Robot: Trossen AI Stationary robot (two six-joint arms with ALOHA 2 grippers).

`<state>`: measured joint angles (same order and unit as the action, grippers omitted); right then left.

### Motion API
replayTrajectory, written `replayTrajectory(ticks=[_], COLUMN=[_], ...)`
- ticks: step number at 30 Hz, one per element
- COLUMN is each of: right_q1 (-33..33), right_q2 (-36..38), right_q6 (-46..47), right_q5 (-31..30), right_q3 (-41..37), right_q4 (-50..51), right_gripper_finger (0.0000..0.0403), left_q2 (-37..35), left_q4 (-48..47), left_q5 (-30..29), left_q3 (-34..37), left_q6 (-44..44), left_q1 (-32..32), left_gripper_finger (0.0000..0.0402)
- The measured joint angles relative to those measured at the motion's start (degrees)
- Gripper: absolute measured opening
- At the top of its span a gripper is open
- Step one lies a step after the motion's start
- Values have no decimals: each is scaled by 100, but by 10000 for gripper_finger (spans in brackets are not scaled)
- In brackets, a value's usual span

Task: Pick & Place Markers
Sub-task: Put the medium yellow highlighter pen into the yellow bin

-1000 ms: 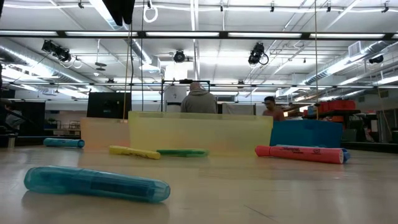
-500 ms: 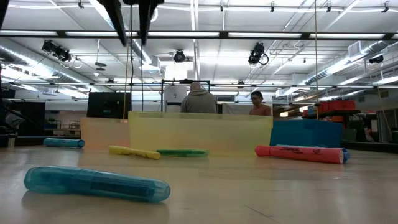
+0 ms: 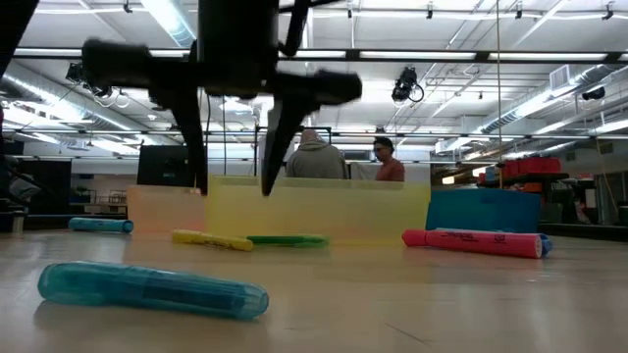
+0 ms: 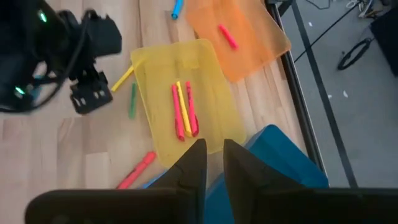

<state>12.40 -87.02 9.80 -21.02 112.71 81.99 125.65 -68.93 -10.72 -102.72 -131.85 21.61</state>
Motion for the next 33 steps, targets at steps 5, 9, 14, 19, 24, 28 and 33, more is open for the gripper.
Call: replayTrajectory(ticks=[5, 9, 14, 19, 24, 28, 33], right_q1=[0, 0, 0, 0, 0, 0, 0], right_q2=[0, 0, 0, 0, 0, 0, 0], right_q6=[-3, -3, 24, 29, 38, 39, 39], right_q5=[302, 395, 412, 412, 412, 412, 412], right_q3=[0, 0, -2, 0, 0, -2, 0], right_q4=[-59, -62, -61, -61, -61, -61, -61], right_gripper_finger=[56, 56, 56, 56, 56, 56, 56], left_q2=[399, 566, 550, 498, 534, 535, 567], left_q4=[-41, -41, 97, 101, -168, -262, -263], left_q5=[5, -52, -180, -276, -429, -566, -655], left_q3=[2, 2, 0, -9, -7, -4, -4], left_q6=[-204, -225, -210, -202, -253, -249, -103], left_q1=[-31, -88, -119, -116, -148, -249, -313], left_gripper_finger=[205, 202, 204, 204, 204, 204, 204])
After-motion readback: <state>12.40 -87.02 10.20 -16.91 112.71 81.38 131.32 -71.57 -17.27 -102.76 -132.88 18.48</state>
